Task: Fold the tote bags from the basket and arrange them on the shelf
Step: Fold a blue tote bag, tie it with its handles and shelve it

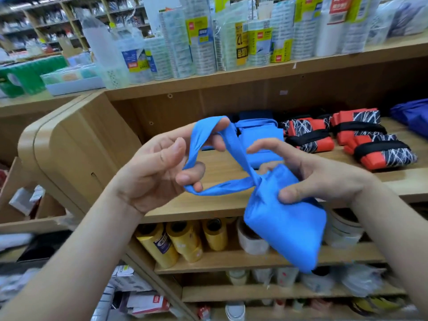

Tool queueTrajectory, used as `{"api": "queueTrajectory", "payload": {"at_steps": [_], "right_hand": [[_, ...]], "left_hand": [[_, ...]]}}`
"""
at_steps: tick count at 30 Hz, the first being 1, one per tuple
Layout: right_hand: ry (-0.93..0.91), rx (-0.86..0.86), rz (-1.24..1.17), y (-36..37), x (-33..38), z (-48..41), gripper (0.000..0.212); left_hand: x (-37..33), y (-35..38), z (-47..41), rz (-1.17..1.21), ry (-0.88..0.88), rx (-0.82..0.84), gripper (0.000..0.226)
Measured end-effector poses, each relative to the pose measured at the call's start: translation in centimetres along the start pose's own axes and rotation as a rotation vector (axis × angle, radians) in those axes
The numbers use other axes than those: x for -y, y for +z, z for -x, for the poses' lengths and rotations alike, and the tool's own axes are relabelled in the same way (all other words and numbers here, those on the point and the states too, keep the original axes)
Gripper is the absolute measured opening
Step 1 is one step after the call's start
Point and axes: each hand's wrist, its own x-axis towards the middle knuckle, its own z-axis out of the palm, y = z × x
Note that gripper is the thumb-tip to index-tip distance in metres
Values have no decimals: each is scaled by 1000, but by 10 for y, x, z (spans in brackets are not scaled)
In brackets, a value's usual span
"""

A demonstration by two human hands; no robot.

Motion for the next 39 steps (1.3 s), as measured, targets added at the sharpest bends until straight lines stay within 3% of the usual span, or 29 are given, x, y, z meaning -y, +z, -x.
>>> {"api": "queueTrajectory", "payload": {"at_steps": [3,5,7,9,14,18,24,29,33,36,39], "right_hand": [[-52,-284,840,19,25,8,94],[-58,-348,1346,33,36,6,100],[-89,-375,1696,38,36,-2,100],[-130,-445,1808,32,30,-11,91],[-430,-723,1588,17,8,-23,44],[-631,-778,1223,17,-7,-31,30],[-694,-810,1033,24,-18,-33,24],[-694,-821,967,24,-19,-34,21],[-665,-843,875,21,-17,-32,23],[-592,-837,752,17,-18,-31,30],[-491,-778,541,9,-20,-29,31]], "left_hand": [[-3,-5,-7,-55,-52,-32,77],[-8,-6,-14,-45,-64,-35,82],[-11,-1,-22,-41,-42,-24,85],[-11,7,-30,-24,3,2,90],[4,16,-32,259,146,44,88],[36,16,-25,600,216,61,79],[51,12,-23,654,142,-202,63],[37,21,-38,457,0,-757,22],[37,16,-37,201,-104,-902,19],[39,5,-30,-236,-88,-866,29],[33,3,-20,-567,139,-593,37]]}}
